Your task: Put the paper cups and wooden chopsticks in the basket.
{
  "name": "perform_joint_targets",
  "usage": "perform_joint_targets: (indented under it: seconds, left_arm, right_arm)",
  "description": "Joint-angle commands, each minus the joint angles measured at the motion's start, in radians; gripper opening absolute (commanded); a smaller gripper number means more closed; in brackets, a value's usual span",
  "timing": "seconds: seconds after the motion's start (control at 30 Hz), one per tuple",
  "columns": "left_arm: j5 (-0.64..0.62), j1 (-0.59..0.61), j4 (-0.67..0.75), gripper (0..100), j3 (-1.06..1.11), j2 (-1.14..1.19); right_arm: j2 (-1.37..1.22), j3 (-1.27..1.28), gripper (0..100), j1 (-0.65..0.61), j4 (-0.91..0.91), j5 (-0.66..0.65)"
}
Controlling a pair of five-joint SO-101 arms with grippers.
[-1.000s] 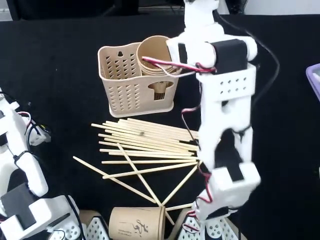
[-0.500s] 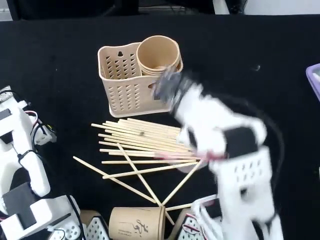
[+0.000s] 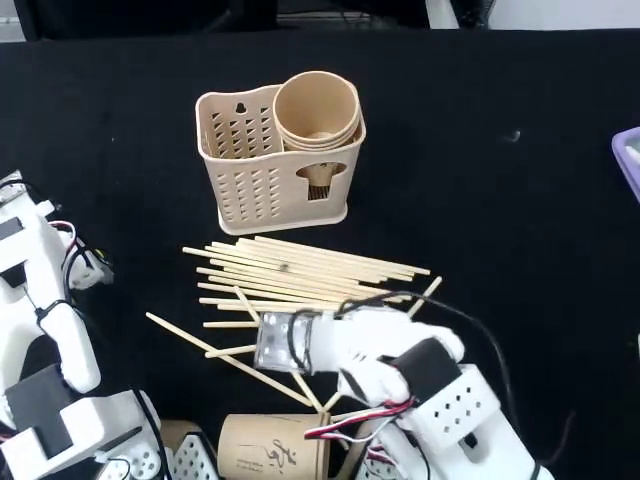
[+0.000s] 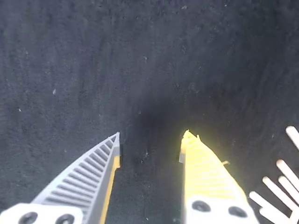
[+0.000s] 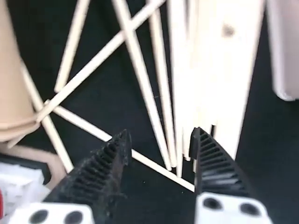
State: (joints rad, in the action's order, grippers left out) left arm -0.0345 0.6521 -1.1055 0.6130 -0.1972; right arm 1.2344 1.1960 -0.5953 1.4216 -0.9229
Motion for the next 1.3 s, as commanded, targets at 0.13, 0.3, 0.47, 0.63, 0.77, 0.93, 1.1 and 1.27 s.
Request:
perform_joint_targets:
  seconds: [0.13, 0.3, 0.47, 0.63, 0.77, 0.93, 1.1, 1.27]
  left_arm:
    - [0.0, -0.01, 0.121, 21, 0.051, -0.029]
    - [0.0, -0.012, 0.12, 21, 0.054, -0.031]
    - [0.0, -0.018, 0.12, 21, 0.053, -0.031]
    - [0.0, -0.015, 0.12, 21, 0.054, -0.031]
    - [0.0, -0.012, 0.12, 21, 0.048, -0.031]
    - [0.0, -0.01, 0.12, 21, 0.047, -0.031]
    - [0.0, -0.01, 0.12, 21, 0.047, -0.031]
    - [-0.005, 0.064, 0.127, 21, 0.036, -0.041]
  right_arm:
    - [0.018, -0.018, 23.7, -0.097, 0.034, -0.068]
    - [0.012, -0.018, 23.7, -0.161, 0.034, -0.068]
    - [0.008, -0.093, 23.7, -0.201, 0.087, -0.04]
    - [-0.012, -0.297, 23.7, -0.233, 0.256, 0.002]
    - [-0.119, -0.326, 23.7, -0.23, 0.313, -0.08]
    - [-0.303, -0.332, 23.7, -0.321, 0.316, -0.117]
    - [-0.383, -0.344, 23.7, -0.448, 0.316, -0.123]
    - [-0.383, -0.344, 23.7, -0.496, 0.316, -0.123]
